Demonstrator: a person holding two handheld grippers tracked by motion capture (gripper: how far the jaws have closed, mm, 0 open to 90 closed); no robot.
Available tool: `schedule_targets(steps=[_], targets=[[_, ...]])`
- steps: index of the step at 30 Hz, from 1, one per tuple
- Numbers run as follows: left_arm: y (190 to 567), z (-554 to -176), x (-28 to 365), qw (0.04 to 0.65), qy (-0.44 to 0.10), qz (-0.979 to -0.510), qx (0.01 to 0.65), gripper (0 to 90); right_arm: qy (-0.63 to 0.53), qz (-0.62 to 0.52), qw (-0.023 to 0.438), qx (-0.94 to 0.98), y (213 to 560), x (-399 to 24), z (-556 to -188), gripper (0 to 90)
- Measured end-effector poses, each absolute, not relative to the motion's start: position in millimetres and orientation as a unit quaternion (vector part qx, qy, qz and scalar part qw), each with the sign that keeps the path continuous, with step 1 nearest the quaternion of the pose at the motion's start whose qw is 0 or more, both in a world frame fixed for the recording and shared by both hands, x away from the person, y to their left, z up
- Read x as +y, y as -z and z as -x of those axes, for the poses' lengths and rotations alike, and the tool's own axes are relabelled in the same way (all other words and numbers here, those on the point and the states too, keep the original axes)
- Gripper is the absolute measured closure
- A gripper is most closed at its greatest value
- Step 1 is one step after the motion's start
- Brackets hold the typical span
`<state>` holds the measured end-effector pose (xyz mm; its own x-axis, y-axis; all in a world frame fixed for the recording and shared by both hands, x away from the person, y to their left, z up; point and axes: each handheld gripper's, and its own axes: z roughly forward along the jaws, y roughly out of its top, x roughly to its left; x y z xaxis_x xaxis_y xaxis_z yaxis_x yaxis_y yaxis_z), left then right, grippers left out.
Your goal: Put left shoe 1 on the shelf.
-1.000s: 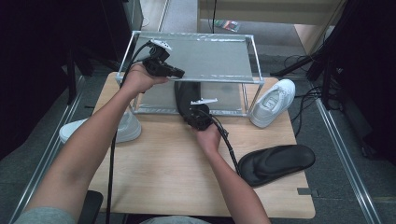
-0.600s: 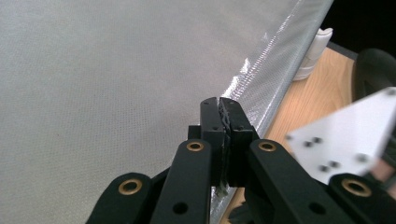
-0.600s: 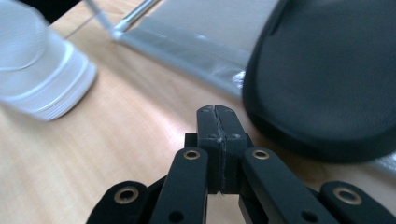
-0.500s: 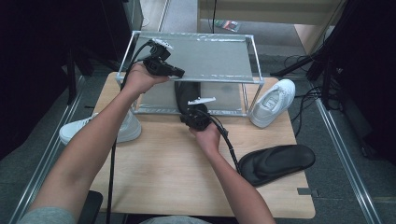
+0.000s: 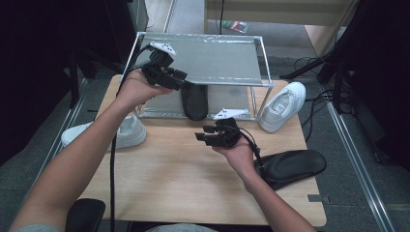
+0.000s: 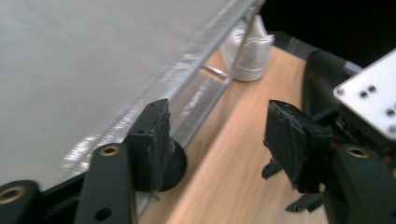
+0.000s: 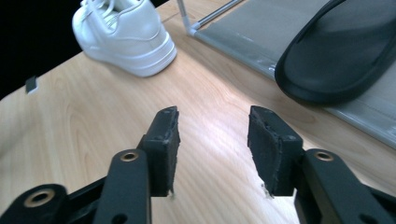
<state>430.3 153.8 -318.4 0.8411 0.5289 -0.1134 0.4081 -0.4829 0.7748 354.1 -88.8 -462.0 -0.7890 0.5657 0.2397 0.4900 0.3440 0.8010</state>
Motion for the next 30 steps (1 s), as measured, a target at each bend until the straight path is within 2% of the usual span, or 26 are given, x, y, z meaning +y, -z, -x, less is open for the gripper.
schedule_targets(steps=[6, 11, 18, 30], targets=[[328.7, -406.0, 157.8, 0.43, -0.067, -0.859, 0.269, 36.1, -0.485, -0.304, 0.038, 0.819, 457.4, -111.9, -337.1, 51.3], [344.6, -387.1, 165.8, 0.427, -0.058, -0.858, 0.279, 36.0, -0.478, -0.276, 0.059, 0.832, 461.7, -132.3, -328.2, 52.0], [366.6, -367.7, 176.5, 0.412, -0.056, -0.859, 0.299, 36.4, -0.493, -0.301, 0.033, 0.816, 463.7, -156.1, -324.8, 52.2], [413.4, -332.8, 180.2, 0.418, -0.036, -0.855, 0.304, 36.5, -0.503, -0.3, 0.048, 0.809, 458.7, -186.2, -314.2, 53.3]])
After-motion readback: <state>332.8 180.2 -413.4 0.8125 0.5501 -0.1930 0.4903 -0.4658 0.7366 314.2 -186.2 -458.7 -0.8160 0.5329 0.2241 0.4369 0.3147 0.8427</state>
